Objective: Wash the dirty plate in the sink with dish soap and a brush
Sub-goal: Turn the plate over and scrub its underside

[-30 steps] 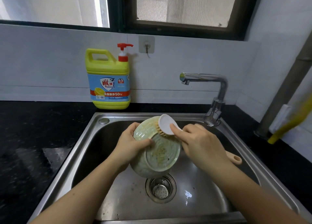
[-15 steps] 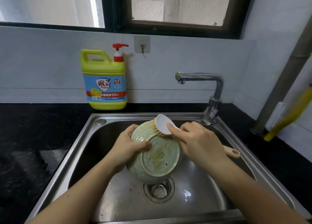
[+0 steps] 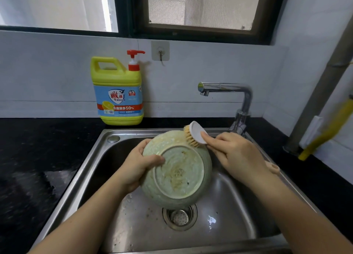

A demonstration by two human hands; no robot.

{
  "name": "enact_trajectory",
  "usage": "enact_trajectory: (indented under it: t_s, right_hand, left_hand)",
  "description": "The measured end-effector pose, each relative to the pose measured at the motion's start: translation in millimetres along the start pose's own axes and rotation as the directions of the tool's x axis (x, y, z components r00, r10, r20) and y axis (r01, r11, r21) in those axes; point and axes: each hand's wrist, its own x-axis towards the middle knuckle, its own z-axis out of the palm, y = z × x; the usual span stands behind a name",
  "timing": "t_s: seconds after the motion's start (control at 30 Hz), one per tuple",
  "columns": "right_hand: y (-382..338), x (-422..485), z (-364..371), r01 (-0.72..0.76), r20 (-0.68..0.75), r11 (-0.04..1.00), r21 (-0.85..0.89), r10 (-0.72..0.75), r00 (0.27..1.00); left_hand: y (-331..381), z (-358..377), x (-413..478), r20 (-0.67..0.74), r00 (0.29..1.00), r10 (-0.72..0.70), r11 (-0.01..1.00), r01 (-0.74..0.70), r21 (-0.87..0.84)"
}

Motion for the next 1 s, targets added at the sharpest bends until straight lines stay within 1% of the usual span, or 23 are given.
enact_trajectory:
  t_s: [0.03, 0.07, 0.13, 0.17, 0.2, 0.27, 0.33, 0.43, 0.5, 0.57, 0.6, 0.67, 0.77, 0.83, 0.9, 1.0]
  right_hand:
    - [-3.2, 0.7, 2.4, -0.026, -0.006, 0.999, -0.029, 0.026, 1.0]
    - [-5.4, 1.5, 3.6, -0.078, 0.028, 0.995, -0.064, 0.08, 0.996]
    - [-2.1, 1.8, 2.3, -0.216, 0.147, 0.971, -0.103, 0.229, 0.962]
    - [0.6, 1.5, 0.0, -0.261, 0.205, 0.956, -0.13, 0.284, 0.937]
    - [3.2, -0.1, -1.6, -0.276, 0.245, 0.95, -0.148, 0.305, 0.92]
    - [4.9, -2.1, -3.8, -0.255, 0.282, 0.951, -0.173, 0.296, 0.913]
    - [5.4, -2.7, -2.2, -0.206, 0.246, 0.963, -0.171, 0.244, 0.938]
    - [-2.4, -1.0, 1.1, -0.1, 0.145, 0.993, -0.062, 0.109, 0.983]
    - [-6.9, 0.6, 6.3, -0.056, 0.088, 0.996, -0.063, 0.061, 0.994]
    - [-8.1, 0.6, 6.8, -0.12, 0.096, 0.991, -0.053, 0.124, 0.988]
    - [-6.7, 0.0, 6.6, -0.16, 0.132, 0.986, -0.055, 0.166, 0.977]
    - [-4.5, -2.6, 6.3, -0.17, 0.164, 0.983, -0.064, 0.178, 0.97]
    - [-13.9, -3.6, 9.1, -0.04, 0.14, 0.996, -0.08, 0.051, 0.989]
    - [-19.6, -3.6, 14.2, 0.018, 0.086, 0.996, -0.093, -0.01, 0.996]
    - [-22.7, -1.5, 16.7, -0.008, 0.04, 0.996, -0.084, 0.011, 0.999]
    - [-20.5, -1.8, 20.2, -0.147, 0.007, 0.986, -0.075, 0.148, 0.989]
  left_hand:
    - [-0.5, 1.7, -0.8, 0.024, 1.0, -0.009, 0.999, 0.008, 0.039]
    - [-1.8, 2.9, -1.2, 0.033, 0.999, -0.014, 0.998, 0.012, 0.061]
    - [-3.6, 3.7, -1.5, 0.013, 1.0, -0.011, 0.998, 0.01, 0.061]
    - [-3.3, 2.9, -1.2, -0.008, 1.0, -0.004, 0.999, 0.005, 0.044]
    - [-2.5, 1.4, -0.5, -0.036, 0.999, 0.004, 1.0, -0.003, 0.018]
    - [-1.0, -2.9, 0.2, -0.084, 0.996, 0.019, 0.999, -0.022, -0.032]
    - [-0.7, -4.2, 1.0, -0.088, 0.996, 0.021, 0.998, -0.026, -0.061]
    - [-2.9, -2.3, 1.5, -0.081, 0.997, 0.005, 0.998, -0.01, -0.06]
    - [-4.6, -1.5, 2.3, -0.096, 0.995, 0.0, 0.997, -0.007, -0.07]
    - [-7.0, -4.5, 4.9, -0.148, 0.989, 0.004, 0.993, -0.022, -0.12]
    - [-8.0, -8.4, 6.4, -0.185, 0.983, 0.003, 0.986, -0.034, -0.164]
    - [-9.6, -19.5, 10.6, -0.248, 0.969, -0.009, 0.963, -0.059, -0.262]
    - [-9.6, -32.0, 15.1, -0.29, 0.956, -0.039, 0.908, -0.087, -0.409]
    - [-9.4, -33.5, 16.4, -0.289, 0.957, -0.042, 0.897, -0.091, -0.433]
    - [-10.7, -31.5, 15.9, -0.266, 0.963, -0.049, 0.905, -0.07, -0.421]
    - [-13.5, -24.7, 17.0, -0.258, 0.964, -0.063, 0.936, -0.033, -0.351]
